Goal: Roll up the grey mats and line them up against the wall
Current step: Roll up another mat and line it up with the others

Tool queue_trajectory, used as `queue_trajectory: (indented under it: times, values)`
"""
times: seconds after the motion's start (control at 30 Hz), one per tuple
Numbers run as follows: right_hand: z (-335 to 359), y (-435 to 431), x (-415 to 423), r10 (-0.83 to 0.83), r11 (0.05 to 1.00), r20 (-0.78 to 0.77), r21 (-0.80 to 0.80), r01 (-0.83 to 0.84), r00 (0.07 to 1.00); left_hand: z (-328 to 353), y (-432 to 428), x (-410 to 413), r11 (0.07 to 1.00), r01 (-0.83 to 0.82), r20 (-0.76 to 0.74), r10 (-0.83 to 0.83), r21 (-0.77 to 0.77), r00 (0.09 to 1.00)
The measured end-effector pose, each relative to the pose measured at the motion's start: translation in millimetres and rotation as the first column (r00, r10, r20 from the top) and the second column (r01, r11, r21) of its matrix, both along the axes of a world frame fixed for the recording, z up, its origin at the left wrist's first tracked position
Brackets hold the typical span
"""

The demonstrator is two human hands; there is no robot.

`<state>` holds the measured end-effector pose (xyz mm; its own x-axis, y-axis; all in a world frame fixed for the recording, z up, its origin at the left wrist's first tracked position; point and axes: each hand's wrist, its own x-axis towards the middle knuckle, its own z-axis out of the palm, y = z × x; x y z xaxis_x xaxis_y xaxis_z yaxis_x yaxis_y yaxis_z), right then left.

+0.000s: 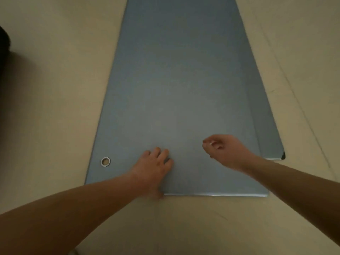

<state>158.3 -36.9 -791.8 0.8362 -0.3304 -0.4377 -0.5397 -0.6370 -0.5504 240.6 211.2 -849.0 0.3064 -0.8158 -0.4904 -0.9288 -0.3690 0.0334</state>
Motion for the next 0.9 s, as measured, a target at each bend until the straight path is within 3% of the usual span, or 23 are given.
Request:
queue_trajectory:
  times: [0.1, 0.23, 0.37, 0.43, 0.5, 0.6, 0.67, 0.77, 0.9]
  values:
    - [-10, 2, -18, 0.058, 0.998, -0.072, -0.032, -0.060, 0.996, -5, -1, -7, 1.000, 0.014, 0.056, -0.014, 0.002, 0.998]
    - [-12, 6, -29, 0.192, 0.981, -0.245, 0.027, -0.191, 0.950, 6, 2, -1, 0.999, 0.034, -0.039, -0.033, 0.011, 0.999]
    - [0, 8, -28, 0.432, 0.896, -0.313, 0.040, -0.443, 0.846, 40, 10, 20, 0.984, 0.104, -0.094, -0.118, -0.143, 0.988]
    - [9, 6, -28, 0.510, 0.847, -0.287, 0.006, -0.531, 0.811, 64, 7, 31, 0.963, 0.087, -0.075, -0.110, -0.255, 0.991]
    - [21, 1, -27, 0.514, 0.846, -0.167, -0.063, -0.529, 0.842, 93, -4, 44, 0.948, -0.016, -0.096, -0.016, -0.317, 0.995]
    - [45, -11, -22, 0.311, 0.947, 0.118, -0.119, -0.298, 0.943, 121, -21, 60, 0.945, -0.088, -0.048, 0.077, -0.315, 0.996]
    - [62, -17, -16, 0.249, 0.964, 0.213, -0.151, -0.220, 0.945, 133, -30, 64, 0.951, -0.142, -0.045, 0.135, -0.275, 0.990]
    - [73, -14, -16, 0.360, 0.916, 0.174, -0.250, -0.313, 0.916, 143, -30, 60, 0.970, -0.188, -0.095, 0.174, -0.156, 0.980]
    - [85, -8, -27, 0.535, 0.827, -0.009, -0.200, -0.526, 0.845, 155, -6, 26, 0.987, -0.148, -0.159, 0.136, -0.061, 0.978]
